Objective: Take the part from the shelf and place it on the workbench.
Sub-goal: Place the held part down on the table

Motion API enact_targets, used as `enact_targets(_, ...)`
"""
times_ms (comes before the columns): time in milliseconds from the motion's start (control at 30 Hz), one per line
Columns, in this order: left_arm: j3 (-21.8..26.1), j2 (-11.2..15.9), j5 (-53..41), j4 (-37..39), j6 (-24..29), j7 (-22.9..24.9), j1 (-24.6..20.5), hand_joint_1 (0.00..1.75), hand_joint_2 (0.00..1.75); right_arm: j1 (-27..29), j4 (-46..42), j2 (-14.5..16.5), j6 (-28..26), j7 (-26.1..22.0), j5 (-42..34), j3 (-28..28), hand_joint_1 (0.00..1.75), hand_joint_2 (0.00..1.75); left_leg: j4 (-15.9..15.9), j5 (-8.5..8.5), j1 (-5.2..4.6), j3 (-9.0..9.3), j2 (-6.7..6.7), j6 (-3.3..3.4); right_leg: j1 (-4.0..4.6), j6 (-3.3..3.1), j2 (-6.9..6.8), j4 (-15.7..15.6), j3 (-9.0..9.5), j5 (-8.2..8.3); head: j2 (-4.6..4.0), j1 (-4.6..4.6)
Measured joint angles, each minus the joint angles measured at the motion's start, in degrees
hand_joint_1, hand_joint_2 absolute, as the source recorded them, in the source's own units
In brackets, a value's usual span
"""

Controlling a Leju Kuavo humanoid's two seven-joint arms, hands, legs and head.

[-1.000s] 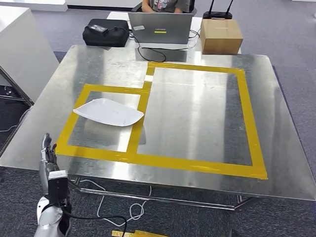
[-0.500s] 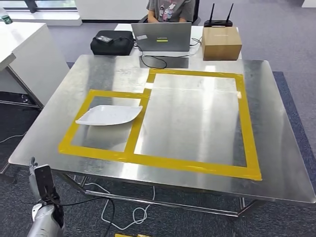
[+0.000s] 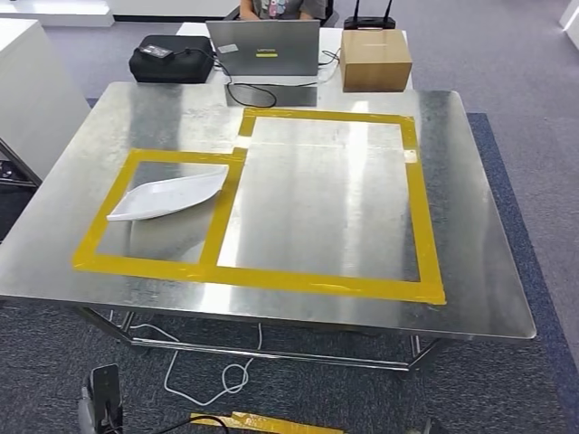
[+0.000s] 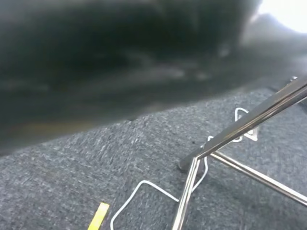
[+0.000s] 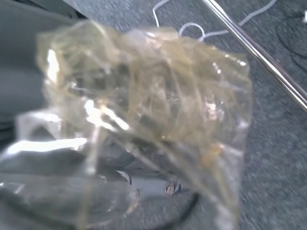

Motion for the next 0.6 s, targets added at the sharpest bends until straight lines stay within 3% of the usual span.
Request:
enact_targets(67,0.1,-0.1,-0.7,1.3,0.6,0.3,0.0,0.00,0.00,0.2,0.0,-0.1,0.1,0.0,0.1,-0.5,0.00,0.00,-0.7,1.00,0.25,-0.17,0.15,-0.70,-0.02,0.54,0.05,0.1,-0.47,0.08,0.00,-0.11)
enact_targets(100,0.1,-0.2,-1.0,1.7,0.8,0.5,0.0,0.00,0.00,0.3,0.0,-0.1,0.1,0.0,0.1,-0.8,0.00,0.00,-1.1,1.64,0.52,-0.35,0.23,-0.95,-0.01,0.91,0.04,1.1,-1.06,-0.93,0.00,-0.10)
enact_targets(133,0.1,-0.3,-1.3,2.1,1.0,0.6,0.0,0.00,0.00,0.3,0.0,-0.1,0.1,0.0,0.1,-1.0,0.00,0.00,-1.5,2.28,0.86,-0.70,0.32,-1.21,-0.10,1.40,0.02,3.1,-2.03,-2.83,0.00,-0.03)
enact_targets(200,0.1,-0.4,-1.4,2.8,1.1,0.5,0.0,0.00,0.00,0.3,0.0,-0.2,0.1,-0.1,0.1,-1.5,0.00,0.00,-1.6,3.19,1.23,-1.79,0.50,-1.44,-0.86,2.37,-0.08,10.3,-4.57,-8.01,0.00,0.06)
enact_targets(233,0.2,-0.4,-1.4,3.0,1.1,0.4,0.1,0.00,0.00,0.4,0.0,-0.3,0.1,-0.1,0.2,-1.7,0.00,0.00,-1.5,3.55,1.36,-2.40,0.63,-1.64,-1.31,2.86,-0.14,13.8,-5.50,-9.87,0.00,0.07)
enact_targets(267,0.3,-0.4,-1.4,3.2,1.1,0.2,0.1,0.00,0.00,0.5,0.0,-0.3,0.1,-0.1,0.2,-1.9,0.00,0.00,-1.4,3.88,1.52,-2.95,0.78,-1.86,-1.73,3.32,-0.21,15.9,-5.61,-10.65,0.00,0.05)
enact_targets(300,0.4,-0.5,-1.3,3.4,1.2,0.0,0.0,0.00,0.00,0.6,0.0,-0.3,0.1,-0.1,0.2,-2.0,0.00,0.00,-1.2,4.16,1.72,-3.47,0.89,-2.13,-2.12,3.81,-0.30,15.8,-4.60,-10.37,0.00,0.05)
enact_targets(333,0.5,-0.5,-1.3,3.5,1.2,-0.1,0.0,0.00,0.00,0.7,0.0,-0.4,0.1,-0.1,0.2,-2.2,0.00,0.00,-1.0,4.36,1.96,-3.94,0.96,-2.41,-2.52,4.30,-0.45,13.3,-2.34,-9.24,0.00,0.06)
enact_targets(400,0.7,-0.5,-1.2,3.7,1.1,-0.3,-0.1,0.00,0.00,0.6,0.0,-0.4,0.1,-0.2,0.2,-2.4,0.00,0.00,-0.3,4.50,2.27,-4.73,1.01,-3.06,-3.17,5.14,-0.82,4.7,4.05,-7.19,0.00,0.13)
enact_targets(433,0.7,-0.5,-1.2,3.7,0.9,-0.4,-0.3,0.00,0.00,0.5,0.0,-0.4,0.1,-0.2,0.3,-2.5,0.00,0.00,0.1,4.52,2.31,-5.02,1.00,-3.41,-3.28,5.05,-0.83,1.5,6.26,-6.72,0.00,0.12)
enact_targets(467,0.7,-0.5,-1.2,3.8,0.5,-0.6,-0.4,0.00,0.00,0.5,0.0,-0.4,0.1,-0.3,0.3,-2.6,0.00,0.00,0.5,4.56,2.28,-5.25,0.99,-3.76,-3.29,4.72,-0.77,-0.3,7.31,-6.81,0.00,0.17)
enact_targets(567,0.7,-0.6,-1.3,3.8,-0.7,-0.8,-0.7,0.00,0.00,0.6,0.0,-0.4,0.2,-0.5,0.6,-2.9,0.00,0.00,1.2,4.56,2.33,-5.60,0.92,-4.73,-3.24,2.74,-0.55,-0.9,6.85,-7.00,0.00,0.19)
enact_targets(600,0.7,-0.6,-1.2,3.8,-1.0,-0.9,-0.8,0.00,0.00,0.6,0.0,-0.4,0.2,-0.6,0.7,-3.0,0.00,0.00,1.8,3.86,2.43,-5.90,0.85,-5.11,-3.31,2.15,-0.58,-1.0,6.89,-6.81,0.00,0.01)
